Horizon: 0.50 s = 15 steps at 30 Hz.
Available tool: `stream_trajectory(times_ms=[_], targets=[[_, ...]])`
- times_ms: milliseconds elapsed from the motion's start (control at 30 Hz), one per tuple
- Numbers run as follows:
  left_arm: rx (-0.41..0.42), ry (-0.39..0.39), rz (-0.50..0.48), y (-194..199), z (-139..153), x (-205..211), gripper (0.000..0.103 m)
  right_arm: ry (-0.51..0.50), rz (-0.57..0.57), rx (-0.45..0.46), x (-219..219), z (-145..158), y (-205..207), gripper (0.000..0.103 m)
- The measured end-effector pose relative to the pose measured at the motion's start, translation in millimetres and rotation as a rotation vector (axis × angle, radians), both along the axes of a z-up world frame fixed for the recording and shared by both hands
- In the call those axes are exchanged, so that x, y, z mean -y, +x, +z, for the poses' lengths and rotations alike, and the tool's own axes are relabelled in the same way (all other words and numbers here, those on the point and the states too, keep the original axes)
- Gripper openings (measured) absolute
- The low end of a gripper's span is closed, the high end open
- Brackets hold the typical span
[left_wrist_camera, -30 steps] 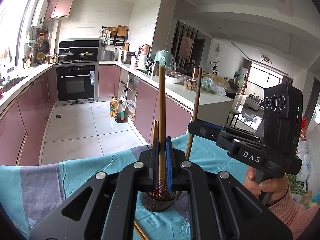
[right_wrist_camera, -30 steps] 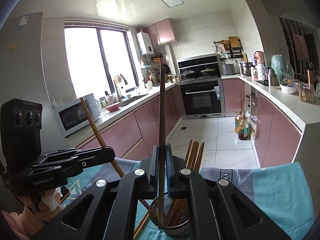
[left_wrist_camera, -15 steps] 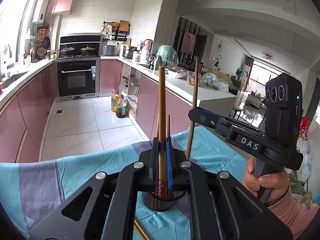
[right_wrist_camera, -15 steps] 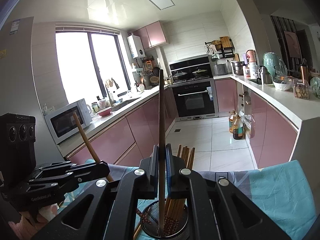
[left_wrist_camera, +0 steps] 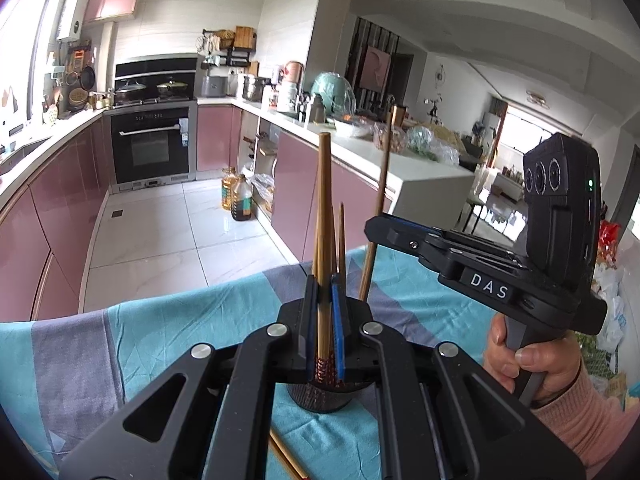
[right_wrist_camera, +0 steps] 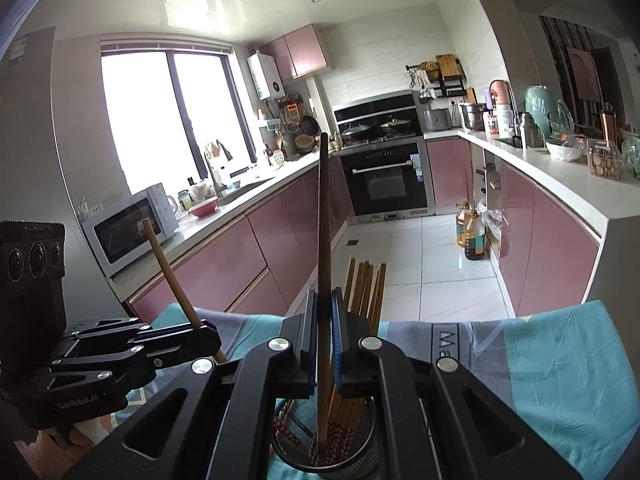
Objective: Organize utensils
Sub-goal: 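Open both tools to release the chopsticks in the mesh cup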
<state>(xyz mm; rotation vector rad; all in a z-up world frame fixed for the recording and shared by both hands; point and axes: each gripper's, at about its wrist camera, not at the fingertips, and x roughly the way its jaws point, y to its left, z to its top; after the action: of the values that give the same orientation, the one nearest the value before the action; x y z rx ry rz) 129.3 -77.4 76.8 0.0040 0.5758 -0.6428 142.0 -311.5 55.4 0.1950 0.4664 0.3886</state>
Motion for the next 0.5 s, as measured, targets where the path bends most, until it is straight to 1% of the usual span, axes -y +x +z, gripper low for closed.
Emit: stream_trajectory(times_ms=[133, 300, 400, 500], targets=[[-0.043, 0.037, -0.023, 7.6, -13.3, 7.6, 0.007, -0.019, 0.019, -0.061, -4.4, -14.5, 5.0, 0.006], [-0.099, 0.063, -0.028, 20.7, -29.3, 13.8, 0.007, -0.026, 0.024, -0.138, -6.5, -32.8, 14.5, 0.006], [-0.12, 0.068, -0.033, 29.3, -36.8, 14.7, 0.008, -0.026, 0.02, -0.156, -6.4, -38.2, 16.6, 0.006], [-0.143, 0.072, -0.029, 37.1, -47.3, 16.1, 0.008, -0.027, 0.006, -0.171, -4.9, -40.5, 18.3, 0.008]])
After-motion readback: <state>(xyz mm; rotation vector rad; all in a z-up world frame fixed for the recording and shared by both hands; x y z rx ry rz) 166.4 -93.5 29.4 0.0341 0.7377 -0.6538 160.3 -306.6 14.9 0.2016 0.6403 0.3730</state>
